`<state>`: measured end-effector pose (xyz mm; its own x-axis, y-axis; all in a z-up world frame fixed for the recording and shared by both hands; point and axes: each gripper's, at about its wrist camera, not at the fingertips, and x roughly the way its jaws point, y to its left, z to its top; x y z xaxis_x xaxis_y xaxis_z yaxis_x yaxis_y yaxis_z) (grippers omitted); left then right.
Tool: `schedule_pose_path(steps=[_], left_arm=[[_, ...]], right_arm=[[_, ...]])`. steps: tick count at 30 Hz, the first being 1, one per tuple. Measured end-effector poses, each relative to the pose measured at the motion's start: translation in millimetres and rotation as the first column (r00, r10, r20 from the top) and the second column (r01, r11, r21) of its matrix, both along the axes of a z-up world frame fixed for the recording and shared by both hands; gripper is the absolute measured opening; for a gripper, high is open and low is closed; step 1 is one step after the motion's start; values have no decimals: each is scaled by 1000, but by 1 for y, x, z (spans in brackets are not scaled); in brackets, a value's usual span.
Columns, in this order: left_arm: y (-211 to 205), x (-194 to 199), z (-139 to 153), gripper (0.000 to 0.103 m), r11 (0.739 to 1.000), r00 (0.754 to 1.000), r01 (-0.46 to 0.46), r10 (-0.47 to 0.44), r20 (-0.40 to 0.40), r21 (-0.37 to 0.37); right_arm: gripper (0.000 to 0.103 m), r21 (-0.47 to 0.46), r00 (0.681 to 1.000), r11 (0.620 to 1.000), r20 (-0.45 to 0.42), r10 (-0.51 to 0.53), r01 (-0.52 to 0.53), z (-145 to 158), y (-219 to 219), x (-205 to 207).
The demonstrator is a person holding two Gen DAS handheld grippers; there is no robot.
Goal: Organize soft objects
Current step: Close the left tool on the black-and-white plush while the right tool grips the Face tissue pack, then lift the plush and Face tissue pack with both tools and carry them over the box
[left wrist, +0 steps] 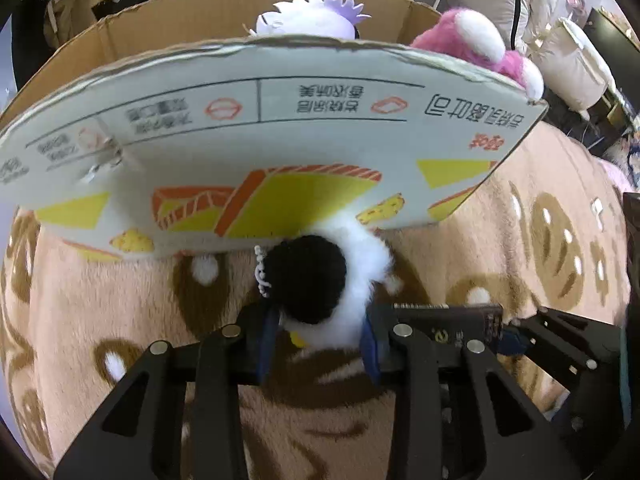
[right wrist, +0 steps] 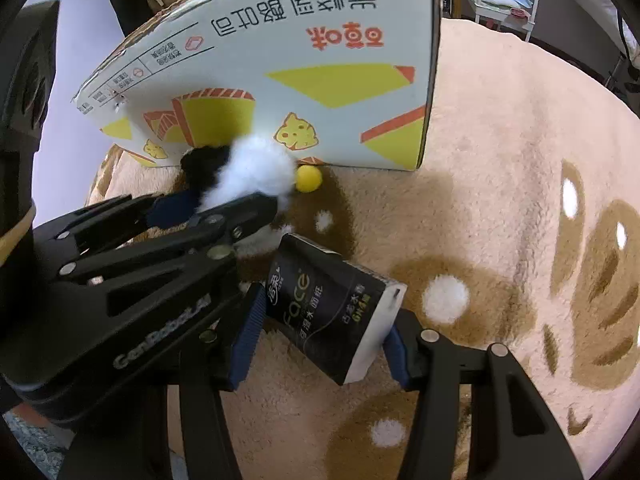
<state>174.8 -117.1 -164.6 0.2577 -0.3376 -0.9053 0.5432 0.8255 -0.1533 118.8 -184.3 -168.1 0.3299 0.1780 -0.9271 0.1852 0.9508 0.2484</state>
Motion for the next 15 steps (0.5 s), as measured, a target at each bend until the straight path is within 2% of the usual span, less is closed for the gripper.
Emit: schedule_pose_path(steps=[4, 8, 13, 15], left_arm=[[24, -5, 11, 34, 1000, 1000, -13, 14, 28, -9], [38, -7, 24, 34, 998, 997, -60, 60, 58, -9], [51, -15, 40, 34, 995, 989, -103, 103, 106, -4], [56, -21, 48, 34, 994, 984, -112, 110, 142, 6]], right_arm=[[57, -30, 1000, 999, 6, 15, -15, 7, -7, -8], [55, -31, 1000, 999, 14, -13, 13, 14, -20, -16], [46, -13, 999, 999, 30, -32, 33, 23, -34, -22], [37, 0, 999, 1000, 37, -29, 29, 25, -41, -24]])
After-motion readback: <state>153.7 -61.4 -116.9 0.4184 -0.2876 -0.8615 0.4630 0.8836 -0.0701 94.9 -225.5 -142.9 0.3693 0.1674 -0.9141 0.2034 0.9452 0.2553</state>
